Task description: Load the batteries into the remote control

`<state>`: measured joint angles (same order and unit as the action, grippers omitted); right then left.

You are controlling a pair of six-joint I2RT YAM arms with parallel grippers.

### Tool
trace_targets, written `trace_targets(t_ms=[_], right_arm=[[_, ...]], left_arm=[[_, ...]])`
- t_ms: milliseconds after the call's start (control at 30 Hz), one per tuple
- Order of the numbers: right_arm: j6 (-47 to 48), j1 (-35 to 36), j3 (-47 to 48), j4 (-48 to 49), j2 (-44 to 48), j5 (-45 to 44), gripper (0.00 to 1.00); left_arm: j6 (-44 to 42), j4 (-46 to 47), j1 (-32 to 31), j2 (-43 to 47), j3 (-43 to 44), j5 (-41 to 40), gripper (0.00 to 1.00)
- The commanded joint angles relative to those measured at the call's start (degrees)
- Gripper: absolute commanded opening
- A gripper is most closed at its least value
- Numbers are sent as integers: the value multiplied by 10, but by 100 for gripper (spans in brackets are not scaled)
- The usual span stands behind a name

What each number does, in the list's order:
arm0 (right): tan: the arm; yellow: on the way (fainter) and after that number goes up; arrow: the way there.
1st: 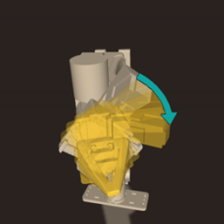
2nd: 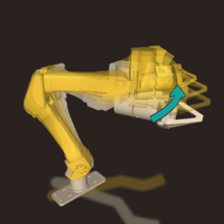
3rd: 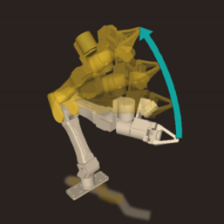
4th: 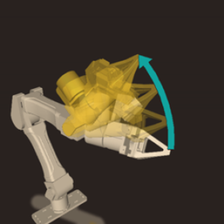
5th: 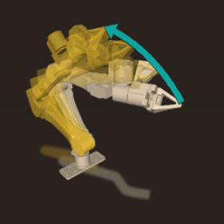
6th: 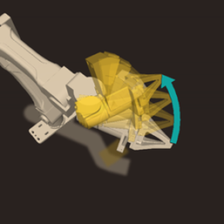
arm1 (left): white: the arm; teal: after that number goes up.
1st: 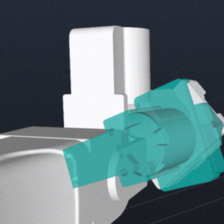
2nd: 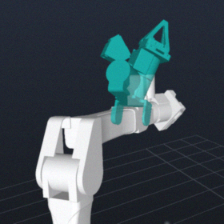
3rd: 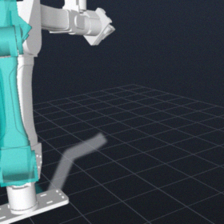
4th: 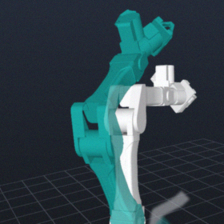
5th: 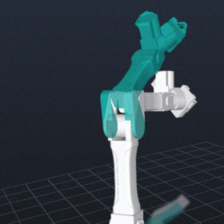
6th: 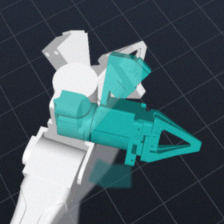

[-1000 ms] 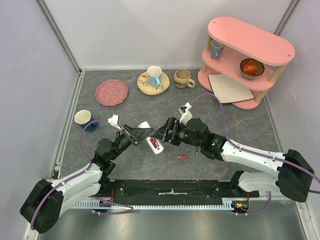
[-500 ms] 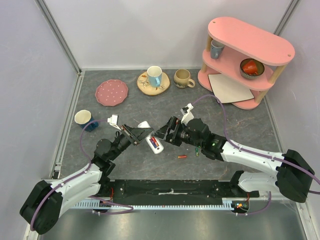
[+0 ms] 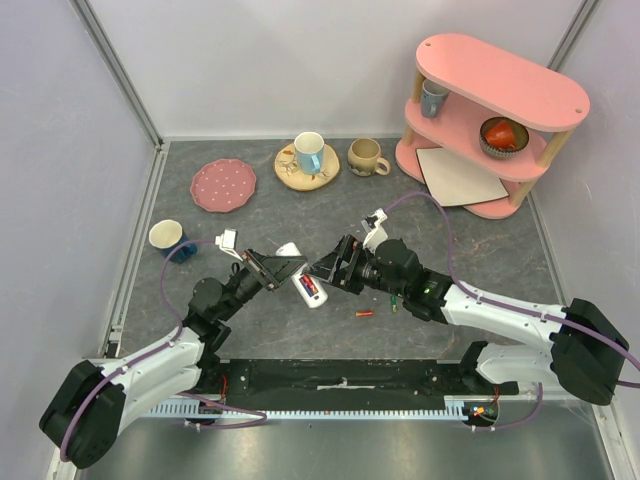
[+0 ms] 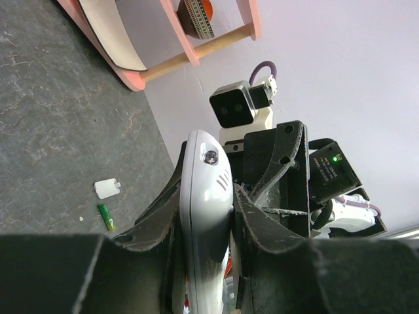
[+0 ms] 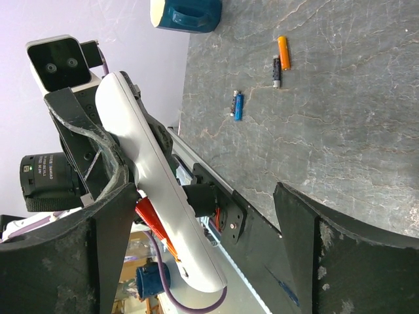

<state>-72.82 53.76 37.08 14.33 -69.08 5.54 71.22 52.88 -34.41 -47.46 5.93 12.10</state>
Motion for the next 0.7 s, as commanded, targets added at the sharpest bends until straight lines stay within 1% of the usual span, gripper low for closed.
trace_targets(t_ms=[0,167,233,433,667], right_arm=[[-7,-2,-8,18,-1,9,92],[-6,-3,-11,17,1,8,92],[-9,-2,-12,17,3,5,93],[-9,-5,7,4,16,-11,96],[-6,-8,26,2,13,-11,97]], left_arm=[[-6,44,2,3,14,-12,2],[-4,43,2,2,20,-11,2],[-5,42,2,2,20,-10,2],[-5,44,2,-3,8,-8,2],[-6,44,2,-6,2,-5,2]])
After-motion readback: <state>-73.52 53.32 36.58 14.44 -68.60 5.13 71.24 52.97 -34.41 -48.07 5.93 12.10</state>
